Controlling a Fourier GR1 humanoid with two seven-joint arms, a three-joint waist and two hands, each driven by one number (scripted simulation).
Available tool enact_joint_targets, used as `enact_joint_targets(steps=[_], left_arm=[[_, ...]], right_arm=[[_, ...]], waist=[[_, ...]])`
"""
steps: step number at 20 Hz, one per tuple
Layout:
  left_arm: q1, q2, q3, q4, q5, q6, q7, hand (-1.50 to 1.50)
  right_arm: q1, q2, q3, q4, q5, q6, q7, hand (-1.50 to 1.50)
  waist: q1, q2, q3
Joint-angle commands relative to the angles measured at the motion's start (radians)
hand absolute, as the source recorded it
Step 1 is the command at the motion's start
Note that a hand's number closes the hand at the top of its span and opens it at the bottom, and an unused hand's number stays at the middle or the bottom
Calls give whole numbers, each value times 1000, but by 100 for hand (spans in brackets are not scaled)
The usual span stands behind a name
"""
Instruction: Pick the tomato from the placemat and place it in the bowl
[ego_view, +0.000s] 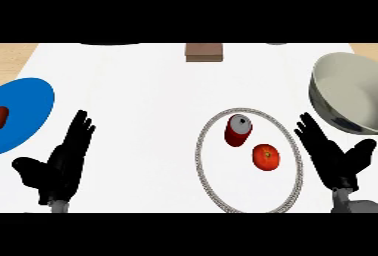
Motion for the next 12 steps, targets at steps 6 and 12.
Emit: enact_joint_targets(steps=[6,12], left_arm=[[-149,148,43,11,-165,15,-31,0],[-254,136,28,65,-179,2,63,0]], right_arm=[[-211,-36,-17,-56,-241,527,-166,150],[-206,-145,-198,276,-102,594,-547,-150]], waist=[[22,13,-14],[-10,23,-22]])
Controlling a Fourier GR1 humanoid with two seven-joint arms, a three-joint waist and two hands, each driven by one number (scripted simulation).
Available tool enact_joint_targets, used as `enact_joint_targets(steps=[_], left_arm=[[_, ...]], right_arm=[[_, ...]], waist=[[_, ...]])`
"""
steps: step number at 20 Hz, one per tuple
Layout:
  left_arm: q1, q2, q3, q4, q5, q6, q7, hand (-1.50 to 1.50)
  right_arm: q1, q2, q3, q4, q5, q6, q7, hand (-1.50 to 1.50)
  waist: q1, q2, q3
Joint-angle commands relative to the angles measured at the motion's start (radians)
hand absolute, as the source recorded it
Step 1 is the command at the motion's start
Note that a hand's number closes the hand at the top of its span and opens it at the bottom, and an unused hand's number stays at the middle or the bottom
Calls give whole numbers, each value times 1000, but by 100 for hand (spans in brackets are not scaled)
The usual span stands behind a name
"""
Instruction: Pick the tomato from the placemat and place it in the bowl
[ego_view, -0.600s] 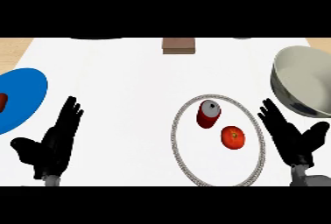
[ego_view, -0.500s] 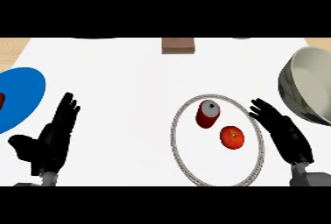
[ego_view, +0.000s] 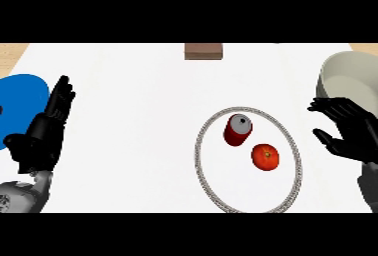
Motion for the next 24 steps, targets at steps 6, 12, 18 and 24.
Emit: enact_joint_targets(steps=[6,12,18,24], left_arm=[[-77,-8,-5,38,-44,0,55,0],[-117,-13,14,71,-51,-30,60,0],[-100,-42,7,89,-78,-33,40,0],[-137,-87,22,131,-105,-57,49,0]], right_arm=[[-60,-228,-7,139,250,301,-417,-150],[-137,-307,120,59,447,213,-331,-150],[-266,-311,243,22,602,196,-216,-150],[-262,-254,319,-104,652,273,-102,-150]], waist=[[-2,-2,-4],[-3,-8,-7],[11,-7,-8],[-11,-11,-8]])
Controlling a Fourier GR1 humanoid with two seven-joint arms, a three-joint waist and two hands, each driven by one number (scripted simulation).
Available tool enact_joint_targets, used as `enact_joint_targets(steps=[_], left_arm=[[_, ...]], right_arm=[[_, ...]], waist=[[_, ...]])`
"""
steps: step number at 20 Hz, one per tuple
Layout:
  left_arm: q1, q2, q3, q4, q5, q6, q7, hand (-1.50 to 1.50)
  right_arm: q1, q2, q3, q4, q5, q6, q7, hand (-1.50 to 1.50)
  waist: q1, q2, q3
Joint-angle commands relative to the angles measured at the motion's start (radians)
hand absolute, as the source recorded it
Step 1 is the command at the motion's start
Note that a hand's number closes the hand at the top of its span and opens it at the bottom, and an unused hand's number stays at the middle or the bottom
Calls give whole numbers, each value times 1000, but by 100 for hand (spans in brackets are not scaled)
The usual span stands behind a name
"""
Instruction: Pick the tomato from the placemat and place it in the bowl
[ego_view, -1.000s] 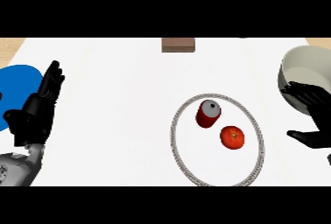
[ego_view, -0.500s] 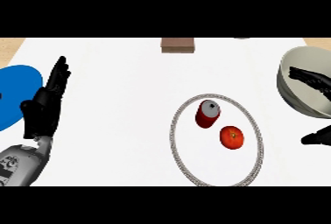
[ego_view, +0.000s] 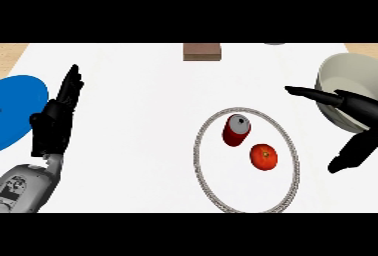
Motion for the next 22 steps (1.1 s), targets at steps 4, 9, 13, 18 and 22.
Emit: enact_joint_targets(steps=[4,9,13,18,22], left_arm=[[-11,-30,12,-36,-58,0,66,0],[31,-27,54,-80,-48,-27,70,0],[-13,-33,94,-26,-66,-52,73,0],[33,-69,111,-39,-112,-83,39,0],[29,-117,116,-24,-124,-114,24,0]], right_arm=[[9,76,88,-70,126,45,67,-150],[-10,115,136,-128,215,71,196,-150],[11,127,138,-131,288,77,247,-150],[44,185,148,-27,424,28,167,-150],[-21,289,138,97,480,1,144,-150]], waist=[[-4,-1,1],[-2,-2,0],[-9,-2,0],[-3,0,1],[1,1,1]])
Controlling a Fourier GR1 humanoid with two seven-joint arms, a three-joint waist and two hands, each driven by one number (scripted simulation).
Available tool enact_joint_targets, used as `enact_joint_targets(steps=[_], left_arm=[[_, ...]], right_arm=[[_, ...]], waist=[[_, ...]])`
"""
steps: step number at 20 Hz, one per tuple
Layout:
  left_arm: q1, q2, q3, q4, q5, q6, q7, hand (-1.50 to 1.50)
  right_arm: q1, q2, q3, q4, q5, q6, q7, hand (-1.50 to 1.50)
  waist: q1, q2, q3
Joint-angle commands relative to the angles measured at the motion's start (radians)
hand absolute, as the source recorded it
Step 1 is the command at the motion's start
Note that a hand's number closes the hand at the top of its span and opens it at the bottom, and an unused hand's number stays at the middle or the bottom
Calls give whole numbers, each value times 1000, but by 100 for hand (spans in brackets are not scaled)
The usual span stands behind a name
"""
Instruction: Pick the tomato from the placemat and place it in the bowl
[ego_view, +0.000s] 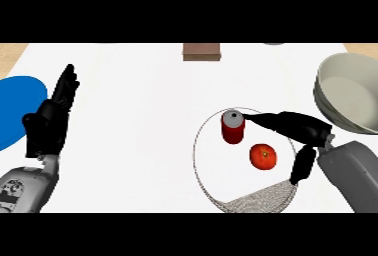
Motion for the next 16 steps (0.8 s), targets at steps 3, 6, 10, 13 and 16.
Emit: enact_joint_targets(steps=[3,6,10,13,16], left_arm=[[38,-39,15,-31,-43,-19,1,0],[3,-29,68,-7,-32,-92,26,0],[42,-74,46,-97,-99,-46,74,0],[47,-69,51,-100,-80,-64,50,0],[13,-69,94,-15,-72,-101,19,0]], right_arm=[[64,111,25,77,117,-106,-34,-150],[-18,99,-31,105,123,4,-46,-150],[-22,131,-47,205,180,-57,-115,-150],[6,139,59,200,265,-116,-160,150],[-12,171,24,279,306,-242,-247,150]], waist=[[2,1,1],[0,2,1],[3,1,1],[10,2,1],[6,4,1]])
